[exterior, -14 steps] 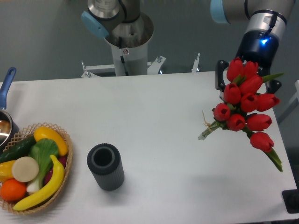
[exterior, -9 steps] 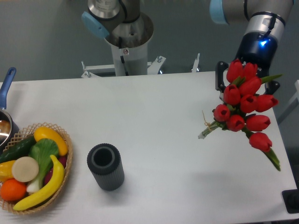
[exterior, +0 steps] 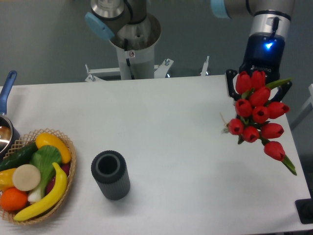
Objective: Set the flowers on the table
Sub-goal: 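Lift the red tulip bunch upward in the gripper, then carry the tulips toward the black cylinder and lower them to the table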
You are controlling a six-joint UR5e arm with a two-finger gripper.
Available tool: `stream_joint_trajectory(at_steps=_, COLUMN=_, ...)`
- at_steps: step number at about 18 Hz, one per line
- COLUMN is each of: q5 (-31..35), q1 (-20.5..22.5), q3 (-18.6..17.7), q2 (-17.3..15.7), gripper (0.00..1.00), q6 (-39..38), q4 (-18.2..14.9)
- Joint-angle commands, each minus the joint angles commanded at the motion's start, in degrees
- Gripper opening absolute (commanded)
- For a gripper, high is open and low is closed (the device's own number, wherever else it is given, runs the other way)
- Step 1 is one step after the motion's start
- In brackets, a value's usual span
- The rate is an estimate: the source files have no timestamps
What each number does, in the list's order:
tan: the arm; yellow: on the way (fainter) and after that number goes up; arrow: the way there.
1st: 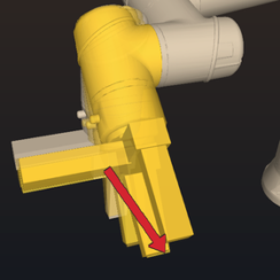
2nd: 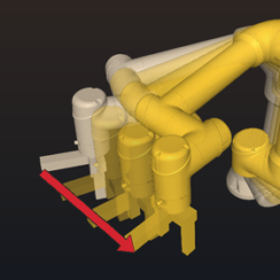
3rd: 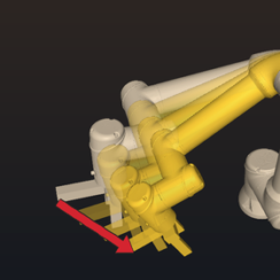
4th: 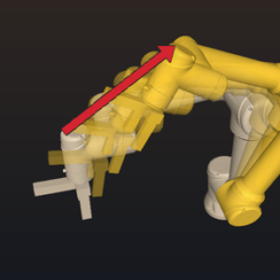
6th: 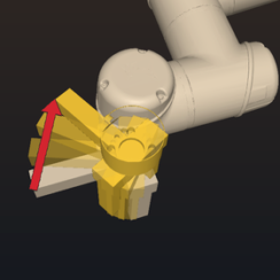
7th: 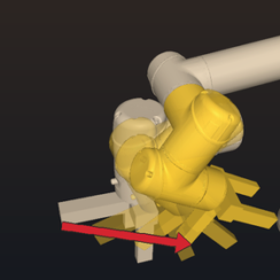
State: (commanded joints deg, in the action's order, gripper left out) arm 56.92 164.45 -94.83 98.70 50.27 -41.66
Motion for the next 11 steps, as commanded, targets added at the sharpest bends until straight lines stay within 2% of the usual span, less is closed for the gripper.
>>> stream_joint_trajectory(at_steps=2, q5=6.68, q1=-2.63, q3=0.09, q2=0.26, gripper=0.43, q6=1.05, q4=-0.35)
stream_joint_trajectory(at_steps=5, q5=18.19, q1=-7.29, q3=0.52, q2=0.79, gripper=0.43, q6=1.4, q4=-1.05)
stream_joint_trajectory(at_steps=7, q5=22.34, q1=-9.67, q3=0.79, q2=1.93, gripper=0.43, q6=1.58, q4=-1.76)
stream_joint_trajectory(at_steps=11, q5=35.59, q1=-14.06, q3=0.0, q2=5.09, gripper=0.46, q6=5.35, q4=-2.64)
